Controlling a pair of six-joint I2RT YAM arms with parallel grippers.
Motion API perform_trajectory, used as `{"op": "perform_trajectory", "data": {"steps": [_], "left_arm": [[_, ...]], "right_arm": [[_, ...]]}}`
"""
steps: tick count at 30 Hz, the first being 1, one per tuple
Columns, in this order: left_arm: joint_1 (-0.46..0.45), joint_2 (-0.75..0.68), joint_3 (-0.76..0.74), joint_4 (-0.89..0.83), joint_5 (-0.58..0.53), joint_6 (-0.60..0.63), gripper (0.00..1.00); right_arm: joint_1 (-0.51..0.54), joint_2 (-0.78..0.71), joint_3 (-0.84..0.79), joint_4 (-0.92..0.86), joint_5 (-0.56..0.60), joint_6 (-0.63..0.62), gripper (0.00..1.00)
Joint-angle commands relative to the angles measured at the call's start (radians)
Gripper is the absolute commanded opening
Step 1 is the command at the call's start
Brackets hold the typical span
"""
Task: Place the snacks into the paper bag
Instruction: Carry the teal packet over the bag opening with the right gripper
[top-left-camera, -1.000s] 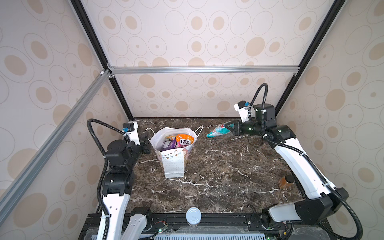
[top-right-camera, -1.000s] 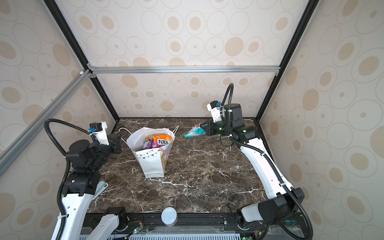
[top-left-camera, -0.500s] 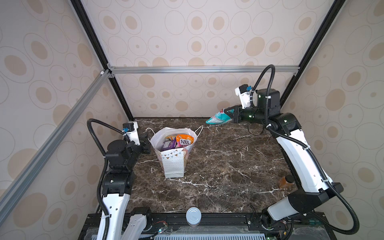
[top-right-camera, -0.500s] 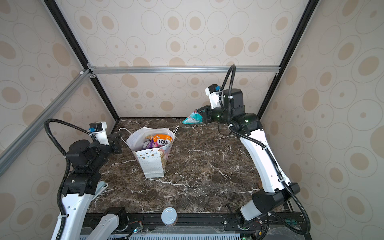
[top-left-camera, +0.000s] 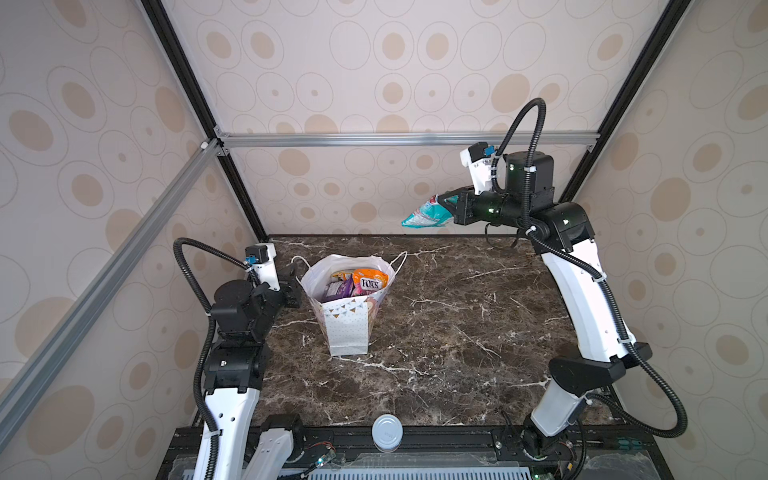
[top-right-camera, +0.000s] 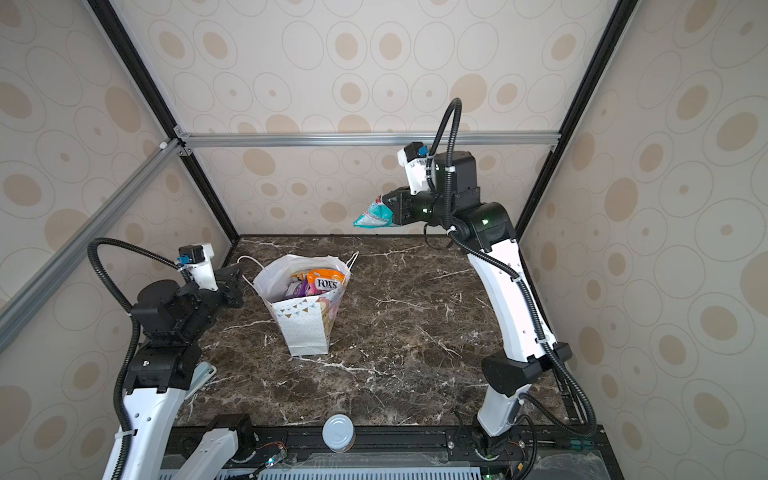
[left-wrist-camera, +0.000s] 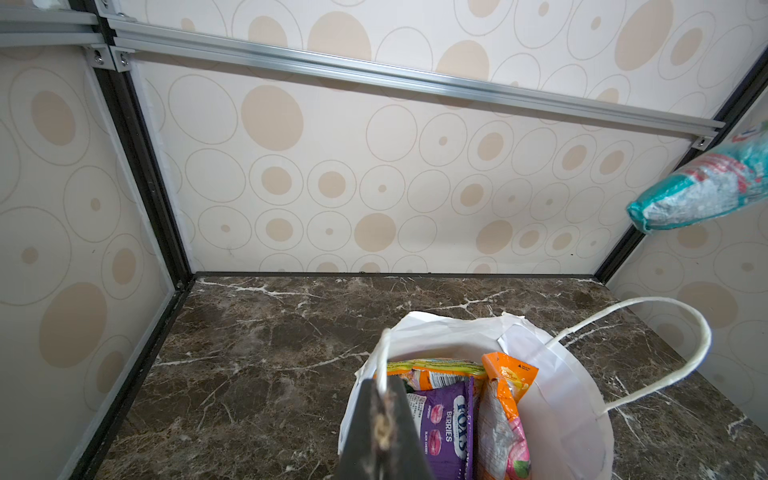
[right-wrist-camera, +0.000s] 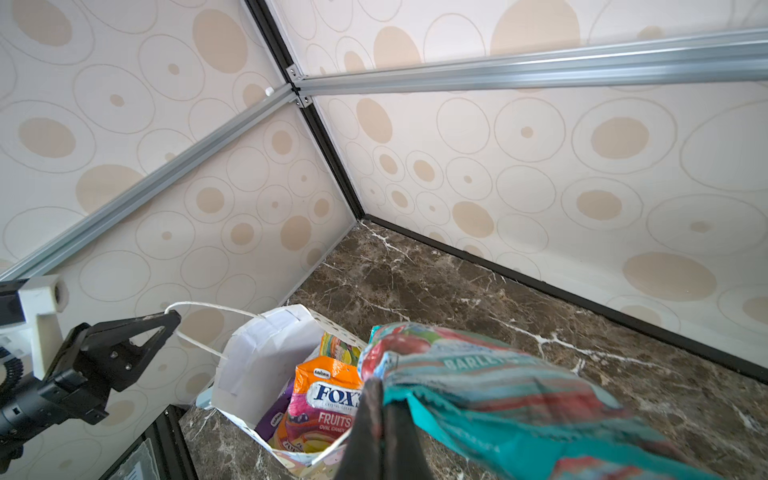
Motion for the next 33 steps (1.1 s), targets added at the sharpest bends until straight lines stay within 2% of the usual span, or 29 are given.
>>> {"op": "perform_trajectory", "data": {"steps": [1,13,19,22,25,27,33], "left_arm": [[0.01,-0.028,0.022,0.082,0.003,0.015,0.0],[0.01,-0.022,0.023,0.082,0.004,0.015,0.0],[0.01,-0.022,0.022,0.081,0.0,0.016,0.0],[0.01,-0.021,0.022,0.082,0.0,0.016,0.0],[0.01,-0.02,0.021,0.082,0.0,0.016,0.0],[0.01,-0.02,0.021,0.083,0.001,0.015,0.0],[0.008,-0.017,0.017,0.087,0.006,0.012,0.0]], "right_arm": [[0.027,0.034,0.087,-0.017,-0.054,-0.029,0.0],[0.158,0.098,0.123,0.061,-0.099,-0.049,0.0],[0.219,0.147,0.168,0.044,-0.105,-0.09,0.0],[0.251,0.169,0.179,0.039,-0.124,-0.135,0.0],[0.292,0.203,0.217,-0.006,-0.071,-0.215,0.0],[0.307,0.227,0.237,-0.025,-0.085,-0.259,0.0],[0.33,0.272,0.232,0.023,-0.088,-0.293,0.0]]}}
